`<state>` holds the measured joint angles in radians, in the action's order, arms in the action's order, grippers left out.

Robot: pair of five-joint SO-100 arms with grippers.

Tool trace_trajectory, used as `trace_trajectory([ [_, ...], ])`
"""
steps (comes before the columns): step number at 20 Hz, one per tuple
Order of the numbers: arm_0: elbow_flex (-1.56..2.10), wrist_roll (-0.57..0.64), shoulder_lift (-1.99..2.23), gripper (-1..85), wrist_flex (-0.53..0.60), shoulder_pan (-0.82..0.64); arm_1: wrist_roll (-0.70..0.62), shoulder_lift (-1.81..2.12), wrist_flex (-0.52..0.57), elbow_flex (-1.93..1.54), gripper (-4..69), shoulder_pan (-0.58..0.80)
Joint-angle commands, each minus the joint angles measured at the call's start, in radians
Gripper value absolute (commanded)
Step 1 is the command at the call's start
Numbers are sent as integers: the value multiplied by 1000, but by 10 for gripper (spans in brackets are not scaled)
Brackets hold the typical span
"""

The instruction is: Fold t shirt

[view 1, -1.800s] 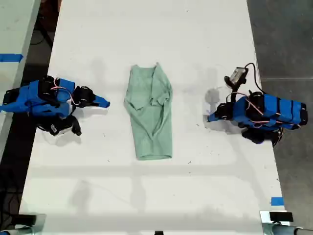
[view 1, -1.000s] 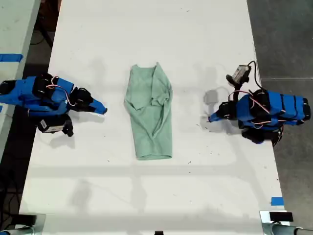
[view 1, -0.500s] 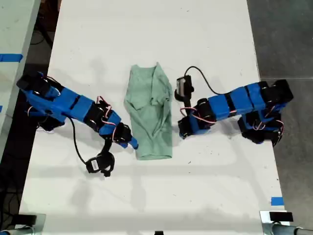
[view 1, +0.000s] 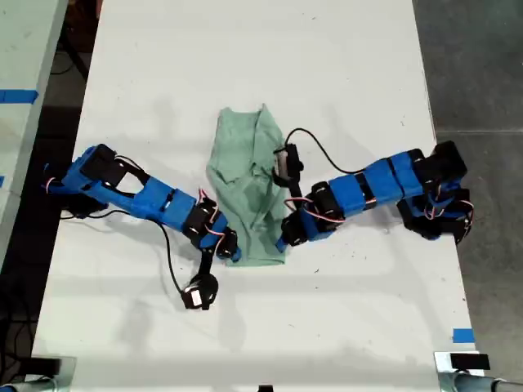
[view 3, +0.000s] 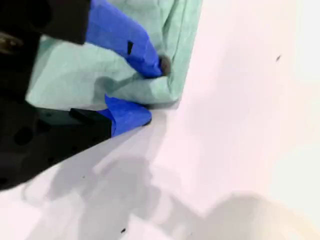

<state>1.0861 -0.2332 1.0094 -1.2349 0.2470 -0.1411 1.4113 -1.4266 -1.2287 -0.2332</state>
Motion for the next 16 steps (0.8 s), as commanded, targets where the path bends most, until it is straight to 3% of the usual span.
trace_trajectory([
  [1,-41,18,-2,-1,-6,-29,-9,-8,20,71,153,-23],
  [13,-52,43,-5,-1,2,-26,-41,-222,124,156,181,-18],
  [14,-52,43,-5,-1,2,-26,-37,-244,129,155,164,-18],
  [15,-52,43,-3,-1,2,-25,-21,-267,129,153,25,-18],
  [16,-54,43,-3,-1,2,-23,-14,-290,130,153,11,-23],
])
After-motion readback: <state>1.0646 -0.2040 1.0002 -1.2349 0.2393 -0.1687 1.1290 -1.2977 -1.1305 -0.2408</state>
